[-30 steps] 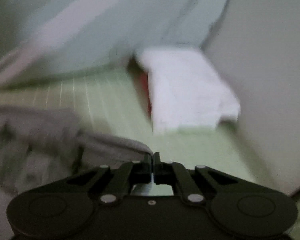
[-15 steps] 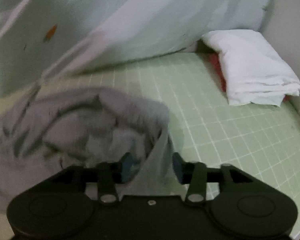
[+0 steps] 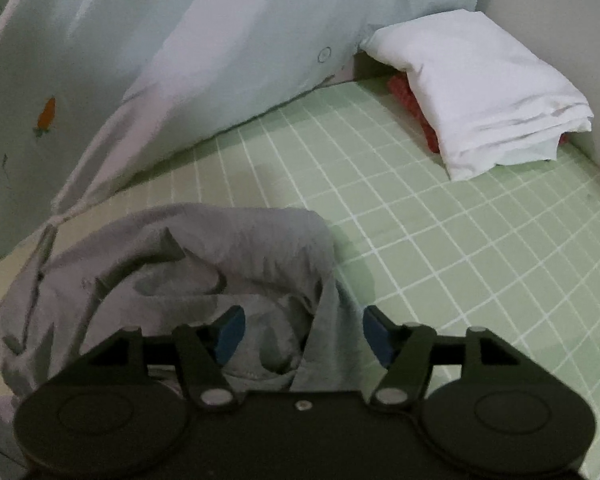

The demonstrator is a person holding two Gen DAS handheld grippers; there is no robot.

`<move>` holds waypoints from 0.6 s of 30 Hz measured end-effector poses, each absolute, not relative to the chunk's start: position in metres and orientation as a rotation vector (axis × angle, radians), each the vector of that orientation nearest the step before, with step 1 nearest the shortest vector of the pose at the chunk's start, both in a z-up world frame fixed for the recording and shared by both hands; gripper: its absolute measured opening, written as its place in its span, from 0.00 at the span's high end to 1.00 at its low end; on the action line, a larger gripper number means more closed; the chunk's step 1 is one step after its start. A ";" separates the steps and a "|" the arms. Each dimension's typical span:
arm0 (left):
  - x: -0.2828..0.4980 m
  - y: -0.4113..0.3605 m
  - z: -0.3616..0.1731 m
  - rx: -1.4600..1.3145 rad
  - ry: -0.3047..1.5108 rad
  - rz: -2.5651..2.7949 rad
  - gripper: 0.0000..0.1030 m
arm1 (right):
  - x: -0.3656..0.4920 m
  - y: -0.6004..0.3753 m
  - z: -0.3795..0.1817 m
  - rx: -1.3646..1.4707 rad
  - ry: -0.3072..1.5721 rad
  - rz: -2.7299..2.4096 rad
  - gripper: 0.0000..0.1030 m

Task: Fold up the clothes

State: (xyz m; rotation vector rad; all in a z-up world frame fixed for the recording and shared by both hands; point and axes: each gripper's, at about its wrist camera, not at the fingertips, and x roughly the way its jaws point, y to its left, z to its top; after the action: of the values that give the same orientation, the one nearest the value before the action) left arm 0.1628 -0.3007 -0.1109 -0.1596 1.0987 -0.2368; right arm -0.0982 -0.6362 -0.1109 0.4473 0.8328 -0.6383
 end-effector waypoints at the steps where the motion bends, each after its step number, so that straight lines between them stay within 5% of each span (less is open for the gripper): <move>1: 0.165 -0.309 -0.115 -0.155 1.109 -0.248 0.30 | -0.097 -0.638 -0.112 0.438 0.841 -0.648 0.34; 3: 0.167 -0.322 -0.122 -0.134 1.125 -0.270 0.34 | -0.097 -0.643 -0.112 0.435 0.848 -0.667 0.34; 5: 0.169 -0.331 -0.126 -0.107 1.141 -0.279 0.64 | -0.097 -0.648 -0.113 0.441 0.849 -0.685 0.33; 6: 0.170 -0.332 -0.127 -0.093 1.144 -0.278 0.95 | -0.098 -0.650 -0.113 0.444 0.850 -0.692 0.33; 18: 0.177 -0.190 -0.065 -0.187 0.881 0.131 0.96 | -0.096 -0.649 -0.120 0.445 0.865 -0.686 0.33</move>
State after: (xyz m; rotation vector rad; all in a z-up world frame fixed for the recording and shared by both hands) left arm 0.1769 -0.1902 -0.0649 -0.1869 0.8811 0.1312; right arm -0.0964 -0.6490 -0.1198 0.4448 0.8647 -0.6857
